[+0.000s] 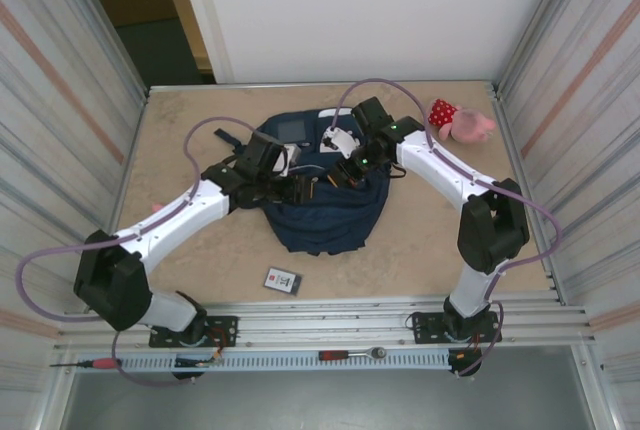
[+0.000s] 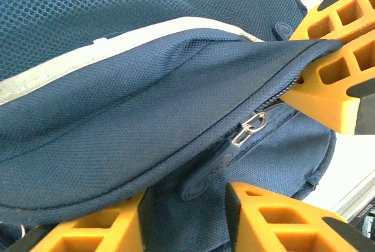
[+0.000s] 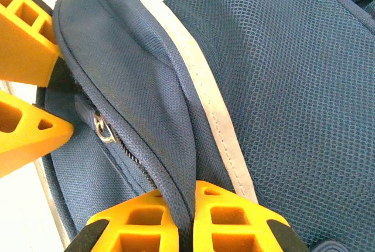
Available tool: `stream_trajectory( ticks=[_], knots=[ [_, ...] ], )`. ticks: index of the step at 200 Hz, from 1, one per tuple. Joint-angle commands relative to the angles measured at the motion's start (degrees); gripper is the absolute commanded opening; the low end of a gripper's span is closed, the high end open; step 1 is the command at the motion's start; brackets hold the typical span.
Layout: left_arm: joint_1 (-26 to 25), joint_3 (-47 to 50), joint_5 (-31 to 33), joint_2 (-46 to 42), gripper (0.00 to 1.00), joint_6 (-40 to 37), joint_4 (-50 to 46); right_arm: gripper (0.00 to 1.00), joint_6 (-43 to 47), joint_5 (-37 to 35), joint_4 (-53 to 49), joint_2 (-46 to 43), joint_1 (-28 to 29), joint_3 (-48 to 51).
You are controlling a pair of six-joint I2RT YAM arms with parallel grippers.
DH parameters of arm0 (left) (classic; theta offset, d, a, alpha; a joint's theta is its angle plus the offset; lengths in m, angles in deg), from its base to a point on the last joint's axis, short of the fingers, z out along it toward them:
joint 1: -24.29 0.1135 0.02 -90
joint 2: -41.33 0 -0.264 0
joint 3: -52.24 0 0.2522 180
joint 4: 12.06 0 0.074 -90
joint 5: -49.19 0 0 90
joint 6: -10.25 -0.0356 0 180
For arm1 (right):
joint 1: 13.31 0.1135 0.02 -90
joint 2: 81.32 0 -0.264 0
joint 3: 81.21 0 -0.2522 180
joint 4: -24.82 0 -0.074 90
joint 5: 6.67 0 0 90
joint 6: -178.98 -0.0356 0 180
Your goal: Pack the student bag
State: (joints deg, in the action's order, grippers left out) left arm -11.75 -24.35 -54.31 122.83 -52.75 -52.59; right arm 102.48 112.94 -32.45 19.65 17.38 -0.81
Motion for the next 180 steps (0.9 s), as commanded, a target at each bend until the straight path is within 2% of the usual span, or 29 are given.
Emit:
stream_trajectory(
  ticks=[1, 19, 56, 93, 126, 141, 180],
  knots=[
    [-1.8, -2.3, -3.4, 1.0, 0.34, -0.3, 5.5, 0.00, -2.8, 5.5, 0.5, -0.3, 1.1, -3.0],
    [-1.9, -1.9, -3.9, 1.1, 0.29, 0.4, 5.9, 0.00, -2.8, 5.4, 0.5, -0.3, 1.0, -3.0],
    [-2.0, -0.9, -3.5, -0.1, 0.31, 0.8, 6.5, 0.00, -3.0, 4.9, 0.4, -0.2, 1.0, -3.1],
    [-2.0, -1.0, 0.1, 1.6, 0.29, 0.6, 4.9, 0.00, -3.3, 5.2, 0.4, -0.4, 1.2, -3.2],
    [-1.5, -2.8, 4.8, 2.6, 0.06, 0.6, -1.1, 0.00, -2.4, 5.4, -0.5, -0.9, 0.6, -2.7],
    [0.8, -1.9, 5.6, 1.4, 0.00, 0.9, -3.5, 0.00, -0.6, 6.2, -1.7, -1.1, -0.5, -2.7],
    [9.6, 5.8, 5.1, -6.6, 0.00, -0.2, -5.5, 0.00, 4.9, 5.9, -5.4, -1.6, -4.7, -2.9]
  ],
)
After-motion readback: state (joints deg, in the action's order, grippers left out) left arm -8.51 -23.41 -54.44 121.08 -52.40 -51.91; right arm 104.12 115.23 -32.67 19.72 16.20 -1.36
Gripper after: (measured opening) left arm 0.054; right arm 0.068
